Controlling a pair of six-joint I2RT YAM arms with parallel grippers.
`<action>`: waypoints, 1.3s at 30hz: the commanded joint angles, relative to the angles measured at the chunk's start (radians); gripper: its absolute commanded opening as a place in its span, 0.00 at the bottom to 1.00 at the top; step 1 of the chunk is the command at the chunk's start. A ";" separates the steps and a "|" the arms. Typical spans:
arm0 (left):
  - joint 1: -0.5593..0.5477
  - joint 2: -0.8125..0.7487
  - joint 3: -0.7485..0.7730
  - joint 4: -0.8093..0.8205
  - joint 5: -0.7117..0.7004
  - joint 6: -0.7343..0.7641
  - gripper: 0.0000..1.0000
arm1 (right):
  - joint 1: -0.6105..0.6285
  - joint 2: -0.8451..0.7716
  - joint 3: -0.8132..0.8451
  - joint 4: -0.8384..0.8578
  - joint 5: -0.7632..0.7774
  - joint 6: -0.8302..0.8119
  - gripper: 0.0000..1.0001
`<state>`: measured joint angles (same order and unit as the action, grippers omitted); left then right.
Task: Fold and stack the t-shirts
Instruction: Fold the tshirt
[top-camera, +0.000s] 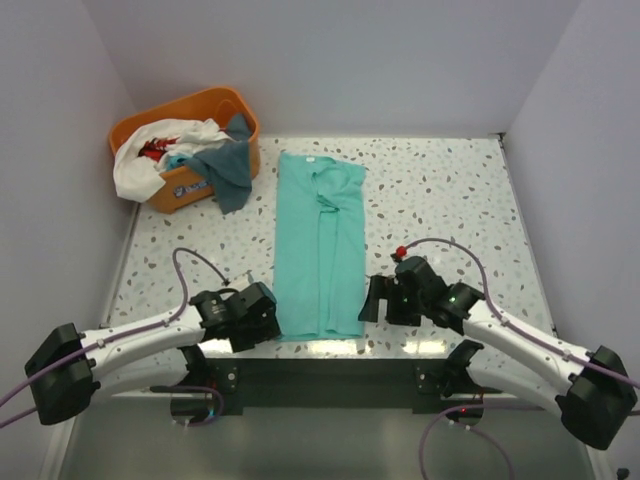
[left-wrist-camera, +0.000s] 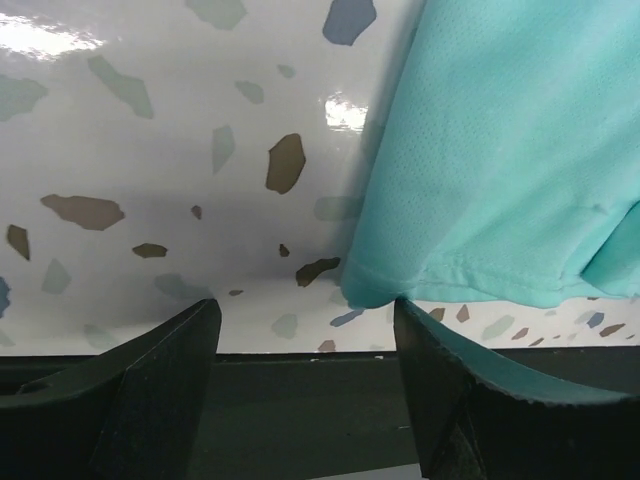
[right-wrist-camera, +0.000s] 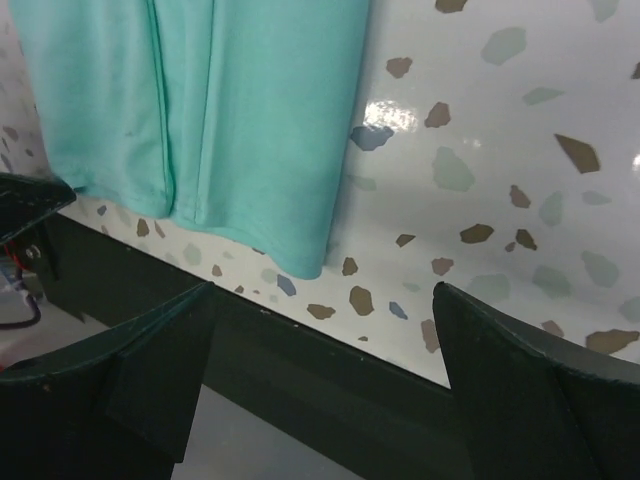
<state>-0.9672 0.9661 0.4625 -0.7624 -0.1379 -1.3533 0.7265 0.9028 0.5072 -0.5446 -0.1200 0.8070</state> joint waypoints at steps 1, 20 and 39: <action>0.012 0.040 -0.024 0.139 0.021 -0.026 0.74 | 0.050 0.065 -0.032 0.119 -0.050 0.086 0.92; 0.033 0.158 0.065 0.219 0.008 0.026 0.00 | 0.163 0.294 0.066 0.171 0.037 0.089 0.00; 0.400 0.545 0.667 0.221 -0.066 0.399 0.00 | -0.130 0.623 0.667 0.107 0.264 -0.184 0.00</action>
<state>-0.6212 1.4353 1.0138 -0.5648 -0.1818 -1.0615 0.6250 1.4654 1.0584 -0.4725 0.1070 0.6846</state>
